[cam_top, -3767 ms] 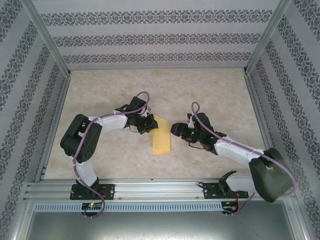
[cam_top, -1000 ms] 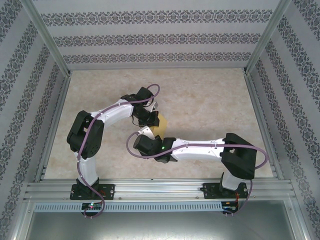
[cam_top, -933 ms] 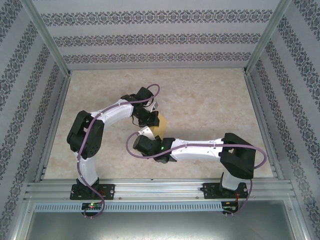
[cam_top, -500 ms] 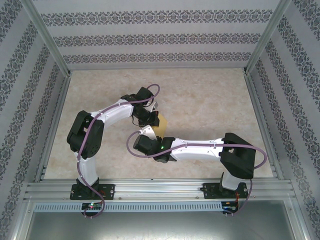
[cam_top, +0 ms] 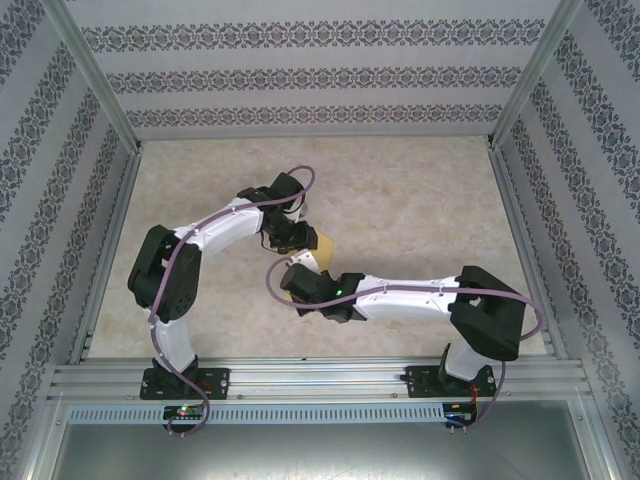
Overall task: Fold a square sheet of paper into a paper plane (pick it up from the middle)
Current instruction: Fold the triangle a second time at the center of the table.
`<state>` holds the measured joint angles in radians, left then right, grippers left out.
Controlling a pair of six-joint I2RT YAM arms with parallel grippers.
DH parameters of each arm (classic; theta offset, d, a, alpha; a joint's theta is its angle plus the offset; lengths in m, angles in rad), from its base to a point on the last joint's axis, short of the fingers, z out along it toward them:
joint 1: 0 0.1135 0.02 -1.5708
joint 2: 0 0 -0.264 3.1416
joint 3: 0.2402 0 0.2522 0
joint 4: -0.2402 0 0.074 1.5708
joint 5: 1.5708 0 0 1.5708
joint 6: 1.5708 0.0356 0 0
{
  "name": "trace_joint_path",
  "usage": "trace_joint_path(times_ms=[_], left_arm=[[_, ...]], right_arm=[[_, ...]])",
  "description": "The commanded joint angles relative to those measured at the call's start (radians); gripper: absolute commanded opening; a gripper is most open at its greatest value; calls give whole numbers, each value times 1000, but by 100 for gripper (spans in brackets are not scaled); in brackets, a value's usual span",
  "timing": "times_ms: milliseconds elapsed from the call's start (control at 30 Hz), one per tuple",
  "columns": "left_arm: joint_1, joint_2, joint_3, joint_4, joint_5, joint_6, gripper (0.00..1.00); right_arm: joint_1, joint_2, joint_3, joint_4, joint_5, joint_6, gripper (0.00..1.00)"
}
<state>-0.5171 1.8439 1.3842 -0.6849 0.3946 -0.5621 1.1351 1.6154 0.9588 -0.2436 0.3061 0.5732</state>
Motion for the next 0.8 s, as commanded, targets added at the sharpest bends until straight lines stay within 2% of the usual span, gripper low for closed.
trace_joint_path(times_ms=[0, 100, 200, 300, 400, 767], left_arm=[[3, -98, -10, -111, -202, -60, 46], [10, -167, -88, -106, -265, -116, 46], [10, -220, -176, -65, -236, -160, 42], [11, -247, -264, -2, -156, -170, 30], [6, -258, -309, 12, -126, -184, 17], [-43, -233, -373, 96, -39, -204, 15]], right_arm=[[-58, -54, -72, 170, -193, 3, 0], [-108, -70, -117, 251, -299, 16, 0], [-150, -63, -147, 310, -397, 34, 0], [-180, -50, -170, 354, -453, 45, 0], [-201, -42, -189, 385, -484, 63, 0], [-247, -71, -213, 333, -526, 69, 1]])
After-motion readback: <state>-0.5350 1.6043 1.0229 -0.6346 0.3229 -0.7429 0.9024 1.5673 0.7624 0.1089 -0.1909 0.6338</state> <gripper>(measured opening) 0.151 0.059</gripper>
